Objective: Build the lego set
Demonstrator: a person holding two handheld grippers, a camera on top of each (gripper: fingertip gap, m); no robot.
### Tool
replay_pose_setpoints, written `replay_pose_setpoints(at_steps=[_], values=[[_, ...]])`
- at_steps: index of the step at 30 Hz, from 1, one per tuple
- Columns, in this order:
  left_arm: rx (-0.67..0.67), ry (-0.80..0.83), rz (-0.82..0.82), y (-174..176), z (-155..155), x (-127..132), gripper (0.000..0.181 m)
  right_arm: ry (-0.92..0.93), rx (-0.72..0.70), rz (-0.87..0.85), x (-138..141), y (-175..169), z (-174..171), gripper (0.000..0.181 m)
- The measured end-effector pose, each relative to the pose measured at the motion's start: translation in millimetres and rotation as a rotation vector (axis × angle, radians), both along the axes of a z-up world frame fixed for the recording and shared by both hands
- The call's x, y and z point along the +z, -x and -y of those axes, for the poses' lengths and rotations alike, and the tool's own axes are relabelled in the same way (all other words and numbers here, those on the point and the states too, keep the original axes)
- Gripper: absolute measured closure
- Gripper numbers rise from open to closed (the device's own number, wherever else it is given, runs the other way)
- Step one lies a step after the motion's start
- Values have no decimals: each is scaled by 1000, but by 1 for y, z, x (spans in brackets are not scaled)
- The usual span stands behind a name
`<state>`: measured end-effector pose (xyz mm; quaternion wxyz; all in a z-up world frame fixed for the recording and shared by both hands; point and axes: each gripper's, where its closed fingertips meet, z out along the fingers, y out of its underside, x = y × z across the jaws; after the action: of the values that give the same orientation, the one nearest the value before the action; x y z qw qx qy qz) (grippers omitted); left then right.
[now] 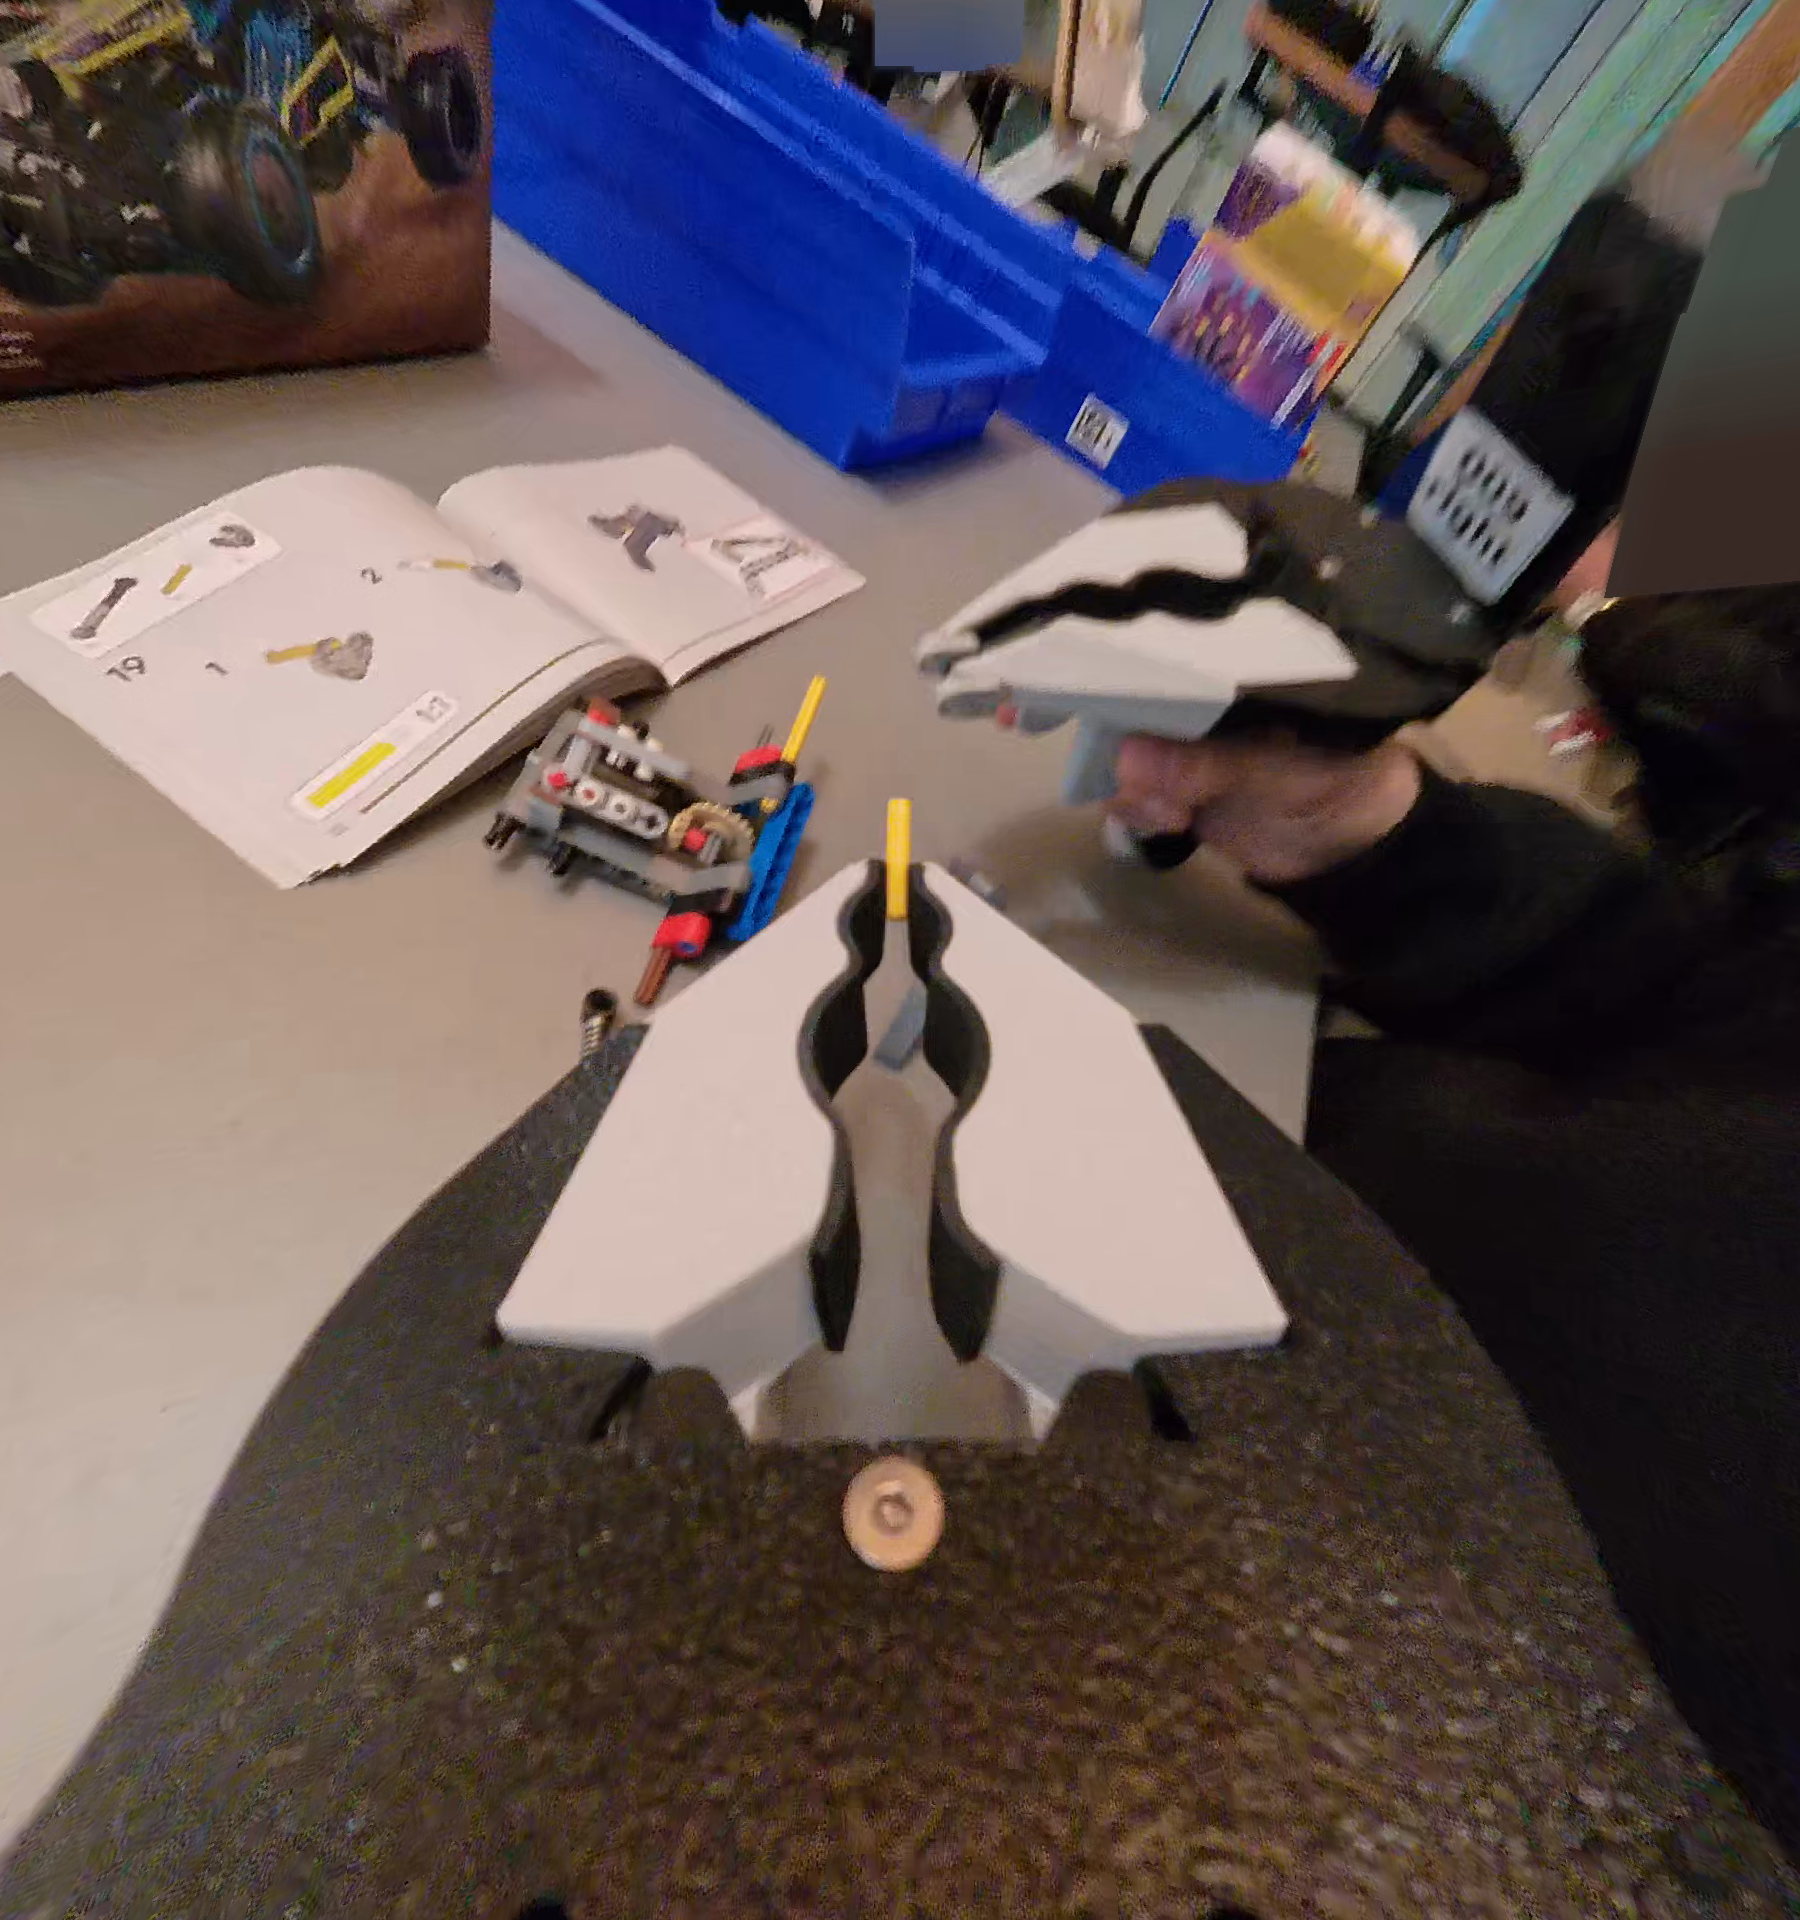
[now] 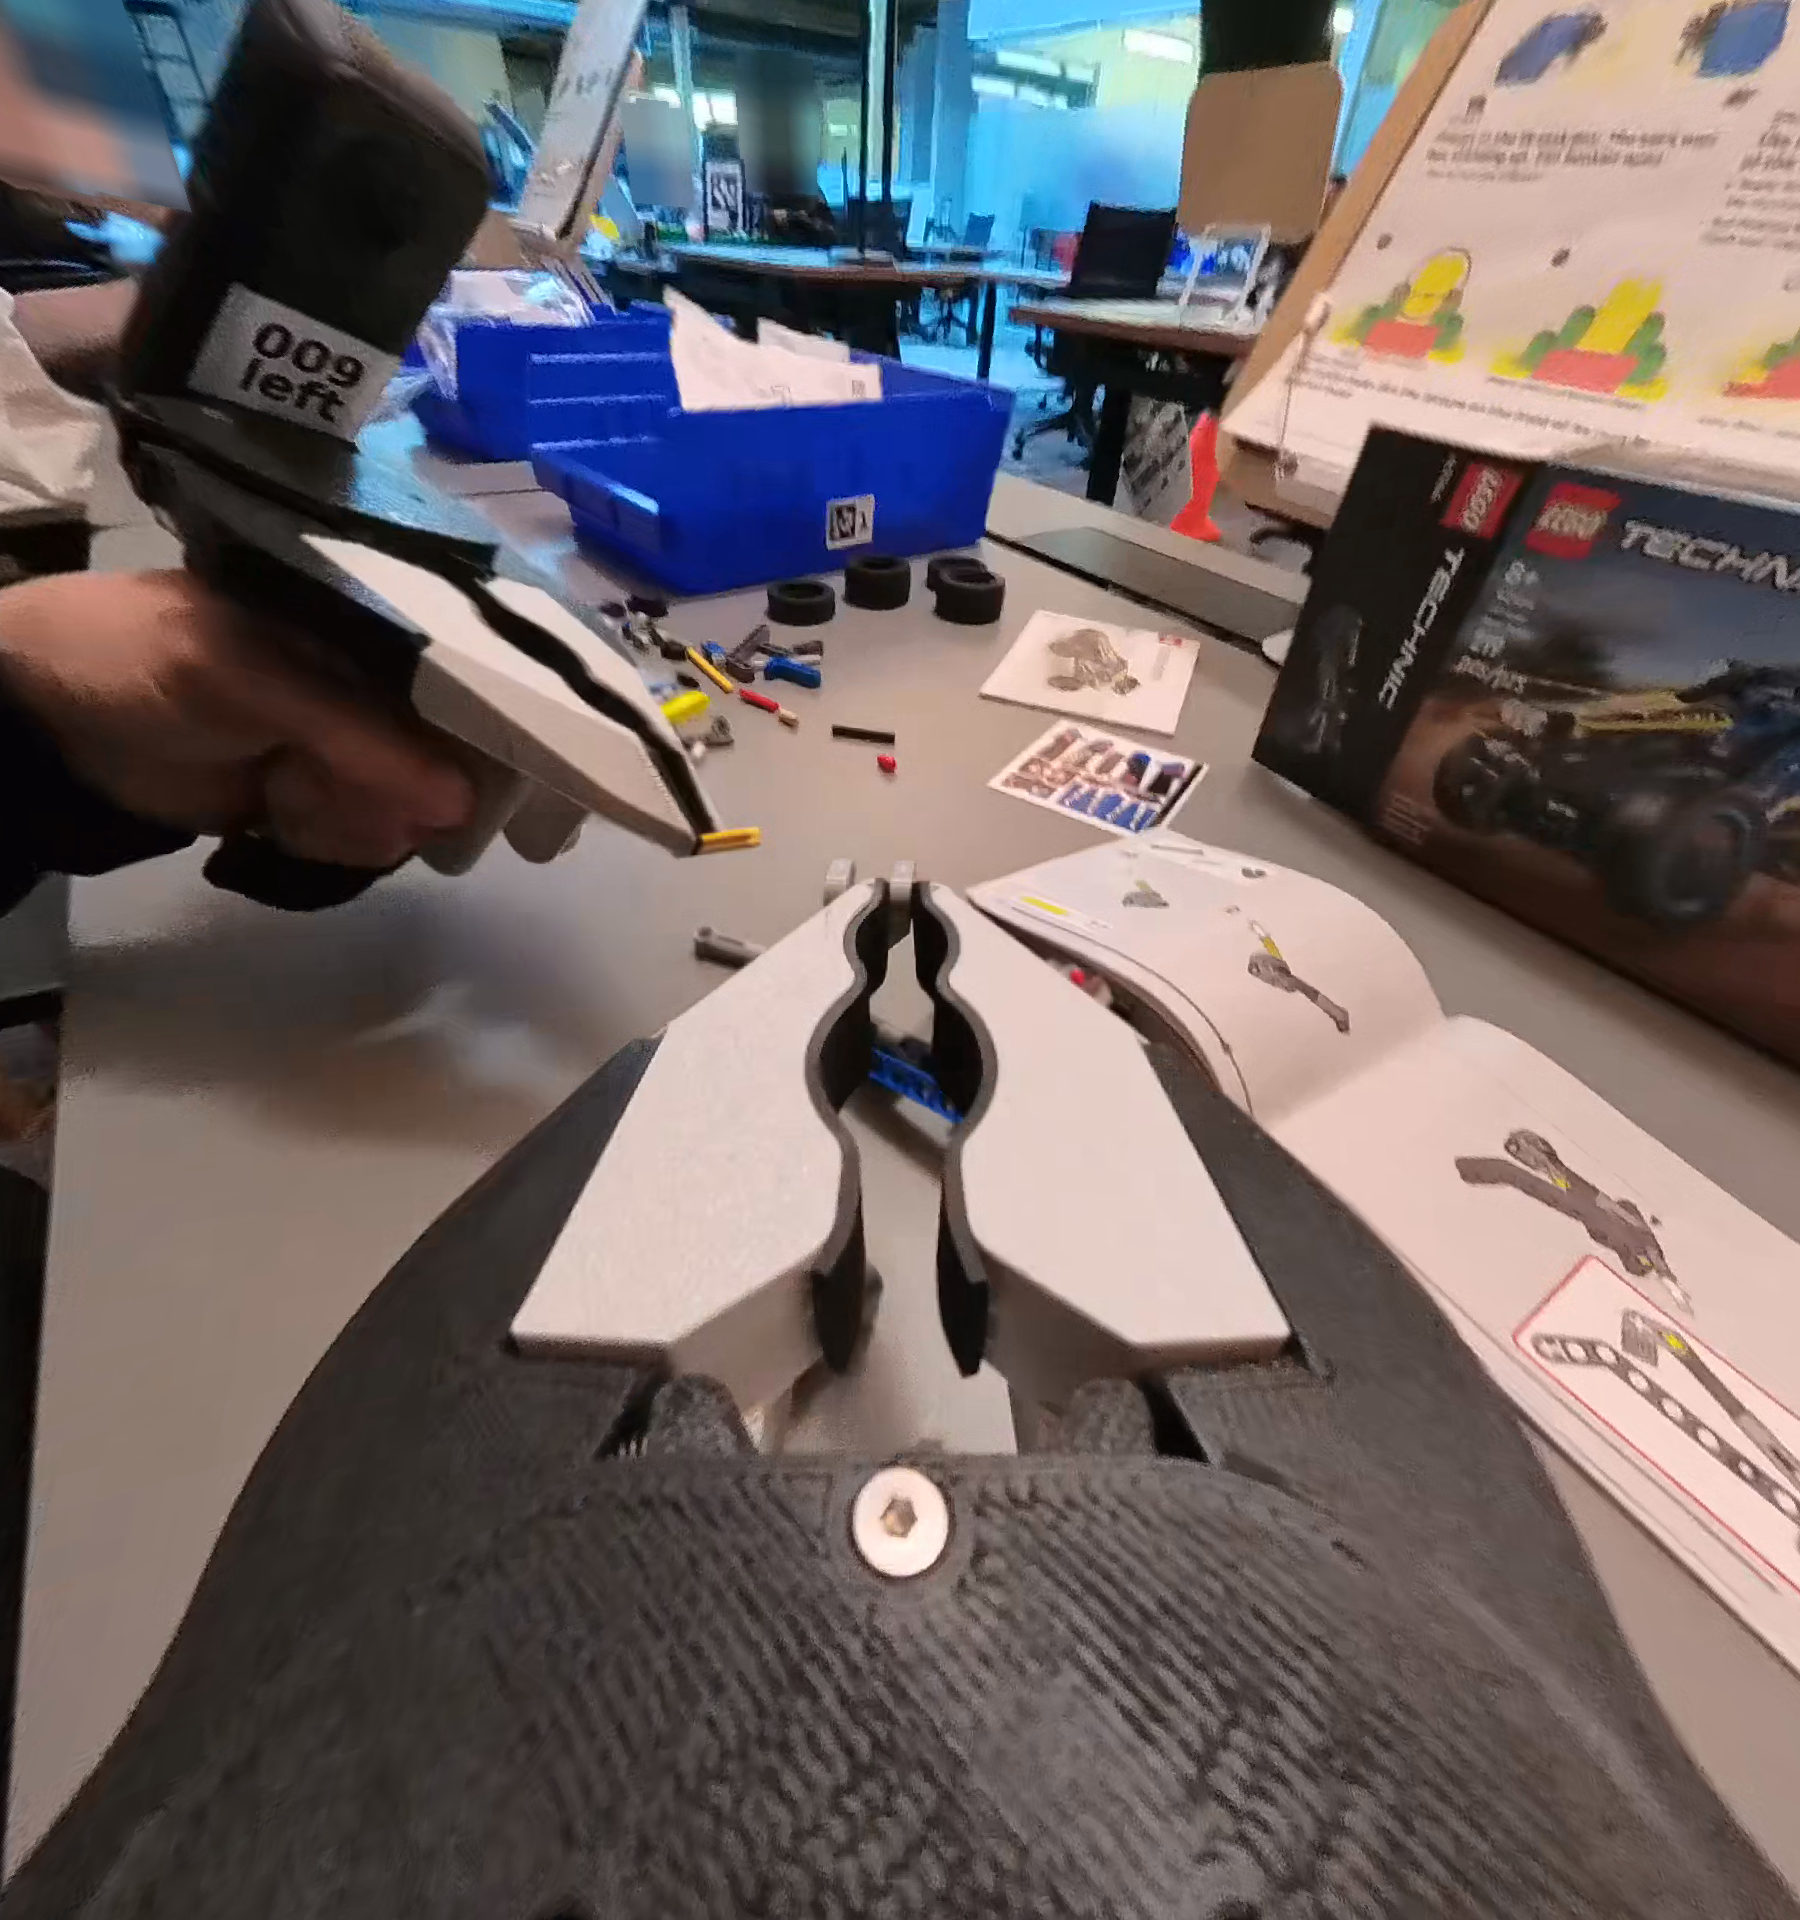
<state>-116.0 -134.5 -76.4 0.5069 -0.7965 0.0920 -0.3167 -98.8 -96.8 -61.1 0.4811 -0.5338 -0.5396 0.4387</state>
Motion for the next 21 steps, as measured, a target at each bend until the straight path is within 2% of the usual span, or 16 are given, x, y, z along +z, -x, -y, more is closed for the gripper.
replay_pose_setpoints(at_steps=[2,5,10,21], values=[[-11,-13,47,-2,2,10,179,16,51,-44,8,3,11,180],[-10,-26,30,-3,4,19,179,83,86,-98,12,4,17,179],[-7,2,-31,-11,3,25,179,241,64,-195,18,2,10,180],[12,73,-53,-12,-2,16,179,10,-30,-117,9,10,14,179]])
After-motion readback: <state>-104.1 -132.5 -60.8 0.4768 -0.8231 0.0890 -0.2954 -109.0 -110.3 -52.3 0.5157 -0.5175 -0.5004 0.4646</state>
